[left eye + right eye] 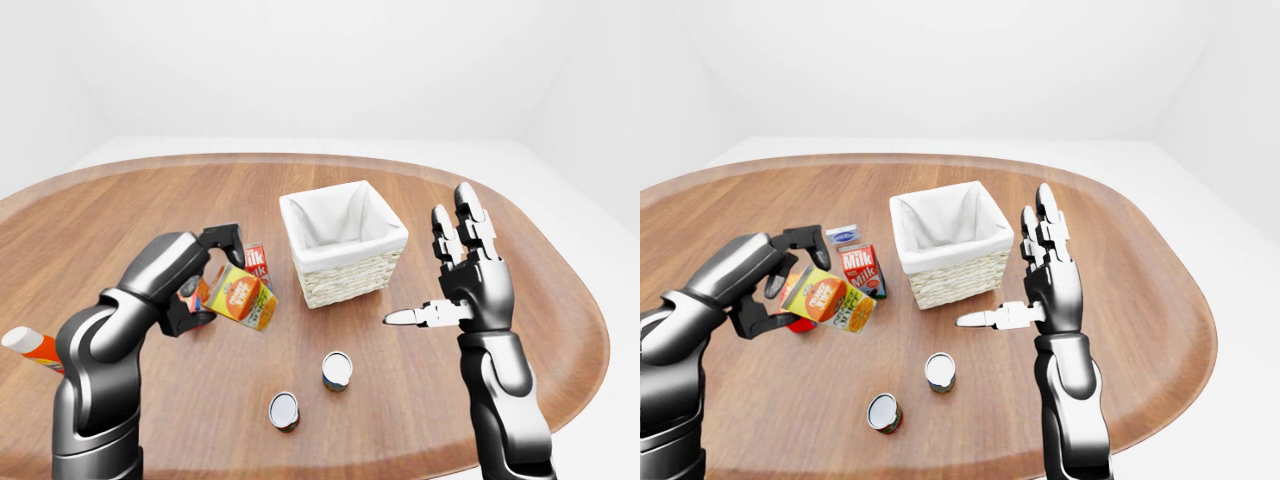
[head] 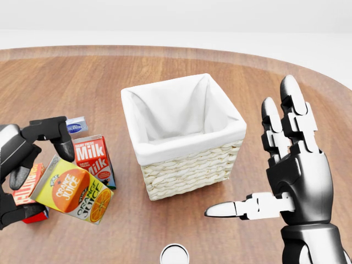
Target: Pick up the orange juice, and put it in the basket.
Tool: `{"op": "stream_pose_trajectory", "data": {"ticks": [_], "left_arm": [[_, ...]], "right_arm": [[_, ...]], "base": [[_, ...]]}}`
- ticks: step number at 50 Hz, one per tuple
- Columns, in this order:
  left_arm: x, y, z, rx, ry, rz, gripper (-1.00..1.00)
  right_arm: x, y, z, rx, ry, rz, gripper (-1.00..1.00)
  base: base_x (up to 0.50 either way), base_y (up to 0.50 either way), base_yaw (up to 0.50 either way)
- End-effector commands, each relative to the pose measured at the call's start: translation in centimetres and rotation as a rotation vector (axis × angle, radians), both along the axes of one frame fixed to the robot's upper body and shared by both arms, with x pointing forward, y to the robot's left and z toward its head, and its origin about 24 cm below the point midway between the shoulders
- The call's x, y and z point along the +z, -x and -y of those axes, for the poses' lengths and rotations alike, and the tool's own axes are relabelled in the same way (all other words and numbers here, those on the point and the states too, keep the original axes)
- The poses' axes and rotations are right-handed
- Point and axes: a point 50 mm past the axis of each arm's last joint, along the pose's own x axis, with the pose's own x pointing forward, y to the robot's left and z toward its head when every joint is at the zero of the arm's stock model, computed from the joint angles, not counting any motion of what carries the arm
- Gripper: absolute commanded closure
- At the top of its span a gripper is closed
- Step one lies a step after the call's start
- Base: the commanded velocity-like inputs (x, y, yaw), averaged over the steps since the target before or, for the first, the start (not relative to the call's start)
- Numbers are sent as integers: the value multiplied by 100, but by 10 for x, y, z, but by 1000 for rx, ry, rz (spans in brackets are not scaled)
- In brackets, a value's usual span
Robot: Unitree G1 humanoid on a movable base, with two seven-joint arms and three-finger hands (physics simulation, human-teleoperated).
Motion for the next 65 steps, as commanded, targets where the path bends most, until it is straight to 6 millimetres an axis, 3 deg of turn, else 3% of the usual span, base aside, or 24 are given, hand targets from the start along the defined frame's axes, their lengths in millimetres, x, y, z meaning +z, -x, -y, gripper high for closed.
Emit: {"op": "stream_pose_trajectory", "data": {"ticks": [1,10,19,24,34,41,46,65], "left_arm": [[36,18,7,-89,51,171,100],[66,31,15,-163,32,309,100],[82,42,14,-180,-2,385,100],[101,59,21,-240,-37,492,100],[116,80,26,-284,-91,590,100],[126,78,34,-320,-121,626,100],[146,69,45,-394,-125,683,100],[191,51,74,-490,-102,785,100]], "right_arm": [[0,0,0,0,-1,1,-100],[1,-1,0,-3,-2,4,-100],[2,0,1,-3,-4,9,-100],[3,0,1,-4,-5,15,-100],[3,-1,2,-6,-5,13,-100],[2,-1,1,-4,-4,9,-100],[2,-1,1,-3,-3,6,-100],[1,-2,1,-3,-4,2,-100]], "base": [[0,0,0],[0,0,0],[0,0,0],[0,0,0],[0,0,0],[0,0,0],[0,0,0],[0,0,0]]}}
